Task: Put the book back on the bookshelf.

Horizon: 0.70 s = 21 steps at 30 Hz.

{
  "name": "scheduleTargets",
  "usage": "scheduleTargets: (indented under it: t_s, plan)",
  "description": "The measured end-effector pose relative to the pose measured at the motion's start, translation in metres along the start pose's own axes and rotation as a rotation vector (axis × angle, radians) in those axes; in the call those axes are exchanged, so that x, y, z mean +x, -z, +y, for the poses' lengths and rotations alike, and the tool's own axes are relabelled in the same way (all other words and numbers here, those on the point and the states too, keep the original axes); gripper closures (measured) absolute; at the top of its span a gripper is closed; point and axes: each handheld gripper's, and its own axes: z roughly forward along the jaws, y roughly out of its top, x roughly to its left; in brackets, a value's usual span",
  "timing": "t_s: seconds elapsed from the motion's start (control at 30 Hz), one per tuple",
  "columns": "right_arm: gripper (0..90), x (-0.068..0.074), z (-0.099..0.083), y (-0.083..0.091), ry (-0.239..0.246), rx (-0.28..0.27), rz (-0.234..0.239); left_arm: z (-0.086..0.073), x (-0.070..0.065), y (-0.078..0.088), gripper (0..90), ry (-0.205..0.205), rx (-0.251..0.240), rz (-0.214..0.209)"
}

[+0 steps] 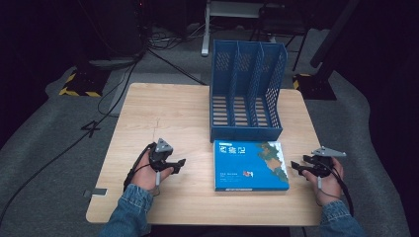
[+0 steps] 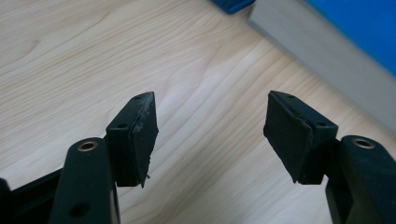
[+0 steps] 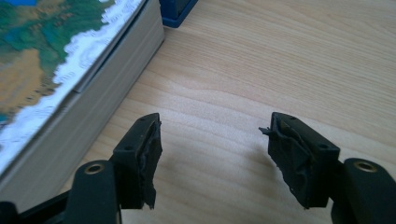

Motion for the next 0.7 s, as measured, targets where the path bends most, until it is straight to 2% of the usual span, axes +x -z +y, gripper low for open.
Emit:
scheduleTargets:
  t_s: [0.1, 0.23, 0.4, 0.53, 0.63, 0.7]
  plan:
    - [35.9, 0.004, 0.0, 0.01, 0.003, -0.022, -0.018, 0.01, -0.011, -0.001, 34.9, -0.004, -0.03, -0.045]
    - [34.4, 0.011, -0.003, 0.015, 0.014, -0.005, -0.011, 0.022, -0.027, -0.006, 34.8, -0.044, -0.015, -0.093]
    - [31.1, 0.017, -0.006, 0.026, 0.015, -0.023, -0.038, 0.033, -0.041, -0.016, 34.7, -0.044, -0.017, -0.167]
    - [28.4, 0.021, -0.012, 0.036, 0.011, -0.042, -0.053, 0.037, -0.048, -0.032, 34.9, -0.012, -0.003, -0.218]
    - [28.4, 0.023, -0.017, 0.042, 0.009, -0.039, -0.061, 0.04, -0.053, -0.047, 34.9, 0.045, 0.017, -0.283]
    - [28.4, 0.023, -0.021, 0.046, 0.005, -0.039, -0.068, 0.041, -0.055, -0.056, 34.2, 0.043, 0.045, -0.28]
